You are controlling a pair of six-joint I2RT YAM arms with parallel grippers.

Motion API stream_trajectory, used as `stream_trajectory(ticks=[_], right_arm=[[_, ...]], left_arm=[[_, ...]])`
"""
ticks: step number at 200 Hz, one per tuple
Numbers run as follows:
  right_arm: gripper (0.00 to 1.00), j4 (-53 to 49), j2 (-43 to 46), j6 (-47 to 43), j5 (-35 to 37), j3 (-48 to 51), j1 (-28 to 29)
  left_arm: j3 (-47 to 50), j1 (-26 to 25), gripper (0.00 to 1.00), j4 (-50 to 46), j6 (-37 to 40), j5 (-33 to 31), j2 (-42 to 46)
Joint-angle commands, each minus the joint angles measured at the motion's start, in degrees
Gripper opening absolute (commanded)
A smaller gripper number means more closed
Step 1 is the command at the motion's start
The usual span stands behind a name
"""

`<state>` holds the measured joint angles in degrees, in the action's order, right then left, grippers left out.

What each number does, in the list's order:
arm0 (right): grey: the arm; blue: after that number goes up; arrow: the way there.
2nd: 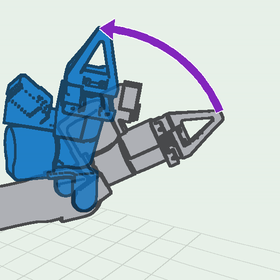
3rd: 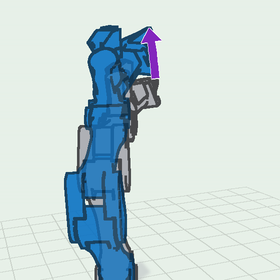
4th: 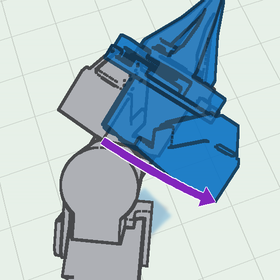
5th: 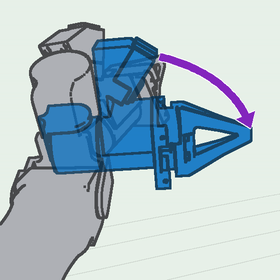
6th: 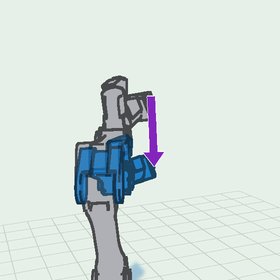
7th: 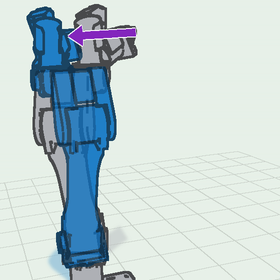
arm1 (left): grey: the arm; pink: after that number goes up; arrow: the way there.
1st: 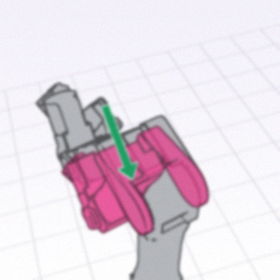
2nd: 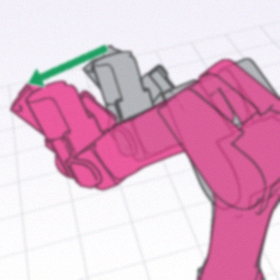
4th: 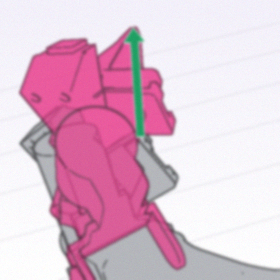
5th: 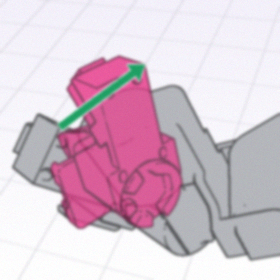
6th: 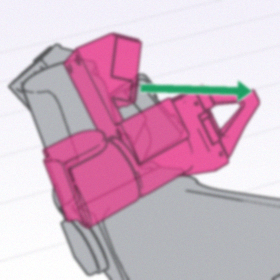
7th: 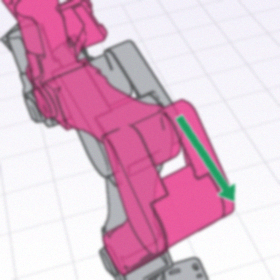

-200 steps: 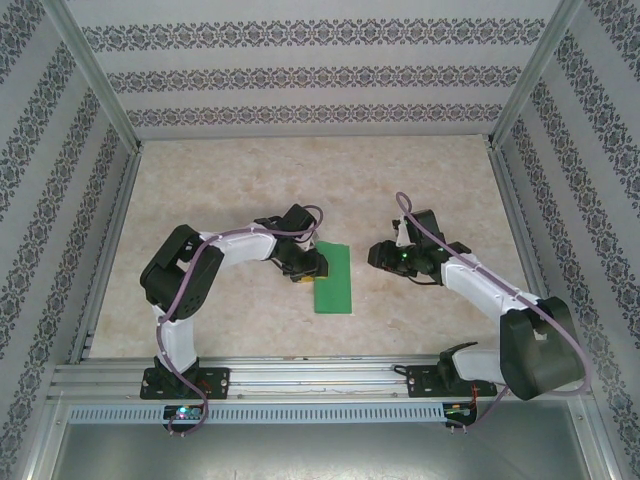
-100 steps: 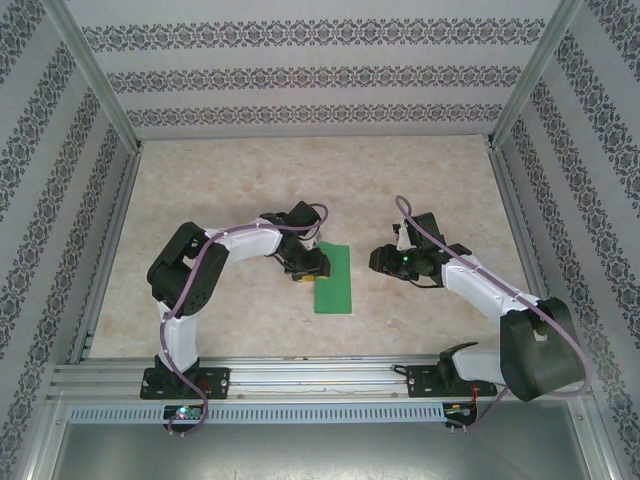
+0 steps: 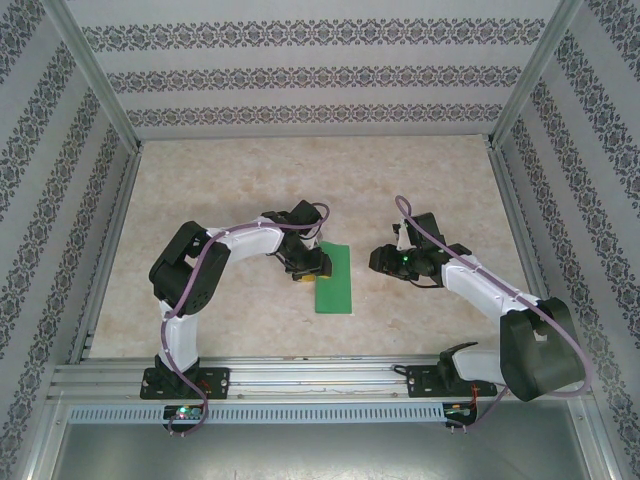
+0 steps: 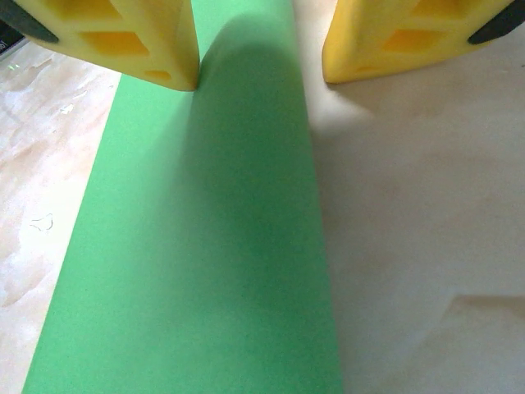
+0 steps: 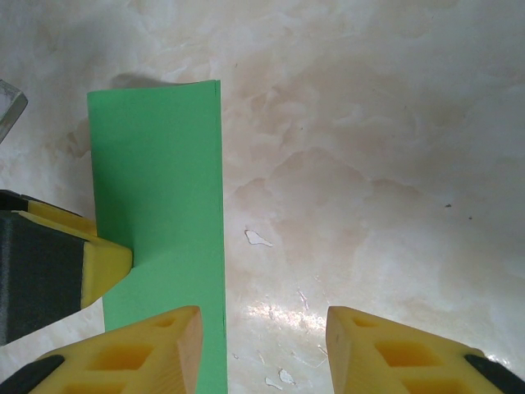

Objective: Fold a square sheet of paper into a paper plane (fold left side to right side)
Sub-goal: First fold in half a square sheet of paper at the center of the table.

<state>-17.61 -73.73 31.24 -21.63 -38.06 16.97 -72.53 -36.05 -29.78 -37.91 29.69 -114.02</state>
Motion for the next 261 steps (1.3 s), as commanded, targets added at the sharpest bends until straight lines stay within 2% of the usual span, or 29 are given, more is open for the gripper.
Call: stream_trajectory(ticks=[1, 261], right_arm=[[0.45, -0.7, 0.3, -0.8, 0.2, 0.3, -0.6], [0.45, -0.1, -1.8, -0.9, -1.8, 0.1, 0.1]], left_arm=[[2.4, -5.3, 0.47, 6.7, 0.0, 1.4, -8.5], [-0.1, -5.9, 0.45, 2.7, 2.8, -0.6, -10.0]])
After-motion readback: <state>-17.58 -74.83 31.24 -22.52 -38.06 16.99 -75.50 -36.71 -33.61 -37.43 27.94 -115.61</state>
